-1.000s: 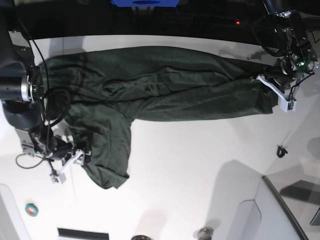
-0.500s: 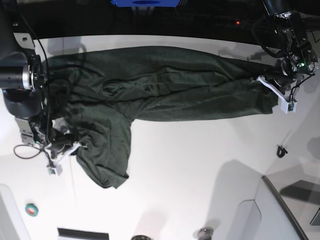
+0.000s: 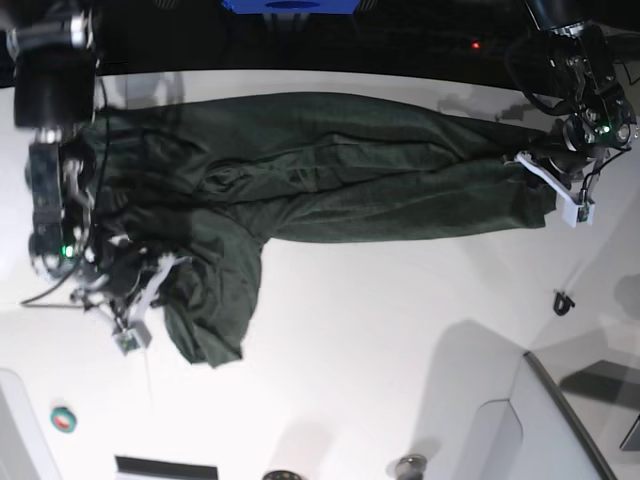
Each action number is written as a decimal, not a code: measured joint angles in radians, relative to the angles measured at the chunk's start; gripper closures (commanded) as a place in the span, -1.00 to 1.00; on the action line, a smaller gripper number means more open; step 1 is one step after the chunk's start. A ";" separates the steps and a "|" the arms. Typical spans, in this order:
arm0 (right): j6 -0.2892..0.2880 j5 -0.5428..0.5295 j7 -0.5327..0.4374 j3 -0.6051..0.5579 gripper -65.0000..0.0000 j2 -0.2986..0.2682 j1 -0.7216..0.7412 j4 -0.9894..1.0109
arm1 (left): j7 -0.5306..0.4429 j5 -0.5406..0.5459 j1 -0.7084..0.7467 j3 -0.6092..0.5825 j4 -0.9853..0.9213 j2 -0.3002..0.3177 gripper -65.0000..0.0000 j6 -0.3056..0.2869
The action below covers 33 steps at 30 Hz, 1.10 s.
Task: Layout the t-shirt on the table in an organized manner, then fold the t-shirt properly
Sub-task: 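Release the shirt with the right gripper and reach to the bunched sleeve, then grasp the loose sleeve with the right gripper and tuck it onto the strip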
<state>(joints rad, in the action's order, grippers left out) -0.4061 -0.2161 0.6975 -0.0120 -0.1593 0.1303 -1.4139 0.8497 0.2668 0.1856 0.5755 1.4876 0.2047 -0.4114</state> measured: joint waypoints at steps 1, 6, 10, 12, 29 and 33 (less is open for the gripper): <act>-0.004 -0.001 0.021 -0.001 1.00 0.010 -0.032 -0.058 | 0.000 0.000 -0.002 -0.001 0.000 0.000 1.00 0.000; -0.115 -0.002 0.098 0.002 1.00 0.072 -0.193 -0.238 | 0.000 0.000 -0.002 -0.001 0.000 0.000 1.00 0.000; -0.159 -0.001 0.149 0.002 1.00 0.111 -0.301 -0.343 | 0.000 -0.001 -0.003 0.000 0.000 0.001 1.00 0.000; -0.172 0.000 0.150 -0.002 1.00 0.123 -0.344 -0.380 | 0.000 0.000 -0.004 -0.001 0.000 0.000 1.00 0.000; -0.220 -0.005 0.244 0.060 -0.20 0.104 -0.220 -0.422 | 0.001 -0.001 0.003 -0.002 0.000 0.002 1.00 0.000; -0.218 0.010 0.241 0.186 -0.20 0.098 -0.021 -0.119 | 0.000 0.000 0.003 -0.001 0.000 0.000 1.00 0.000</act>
<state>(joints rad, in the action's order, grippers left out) -0.6239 -0.2062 0.9386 0.1741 -0.0616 0.1097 -1.5330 0.8497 0.2665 0.1883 0.5743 1.4876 0.2050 -0.4114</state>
